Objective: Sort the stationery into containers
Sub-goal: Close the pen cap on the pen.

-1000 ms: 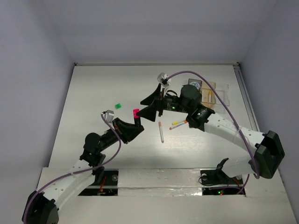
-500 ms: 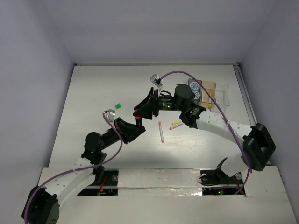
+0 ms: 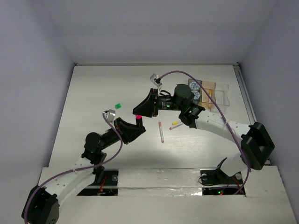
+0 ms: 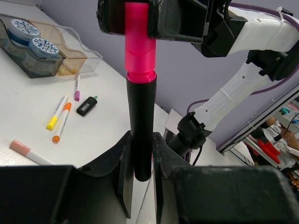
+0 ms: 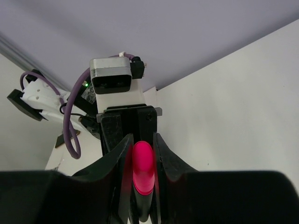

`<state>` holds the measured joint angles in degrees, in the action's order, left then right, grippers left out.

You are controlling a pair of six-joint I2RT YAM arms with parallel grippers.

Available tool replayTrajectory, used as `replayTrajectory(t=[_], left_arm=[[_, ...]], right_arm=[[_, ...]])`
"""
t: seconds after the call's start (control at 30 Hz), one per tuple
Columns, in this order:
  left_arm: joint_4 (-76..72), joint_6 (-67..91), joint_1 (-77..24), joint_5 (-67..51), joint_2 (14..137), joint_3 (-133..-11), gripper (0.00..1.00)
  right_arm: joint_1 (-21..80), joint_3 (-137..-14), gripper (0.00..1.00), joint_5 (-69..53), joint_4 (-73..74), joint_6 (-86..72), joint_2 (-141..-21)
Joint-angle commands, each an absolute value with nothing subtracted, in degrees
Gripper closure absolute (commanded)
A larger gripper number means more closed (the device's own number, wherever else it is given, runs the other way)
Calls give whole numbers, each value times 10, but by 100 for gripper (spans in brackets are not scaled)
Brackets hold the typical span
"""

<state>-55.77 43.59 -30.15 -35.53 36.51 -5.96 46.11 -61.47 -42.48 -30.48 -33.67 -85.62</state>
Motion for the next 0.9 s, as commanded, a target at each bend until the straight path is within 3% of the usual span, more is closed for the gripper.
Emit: replayTrajectory(t=[0.0,0.1,0.47,0.87], left_arm=[[-599,437,-301,-356,358,-55,100],[-599,439,-301,-344,353,-64,100],[-658,483,-296,-357,403,-127,100],[-618,494,-236,-400,391,-212,100]], right_arm=[[461,-627,92,-436,-342,-347,-859],[461,-615,100,-445,-348,-352,-856],[472,-548,100,-490,-374,-335,-836],[506,-460,100,-479,-347,-305,-823]])
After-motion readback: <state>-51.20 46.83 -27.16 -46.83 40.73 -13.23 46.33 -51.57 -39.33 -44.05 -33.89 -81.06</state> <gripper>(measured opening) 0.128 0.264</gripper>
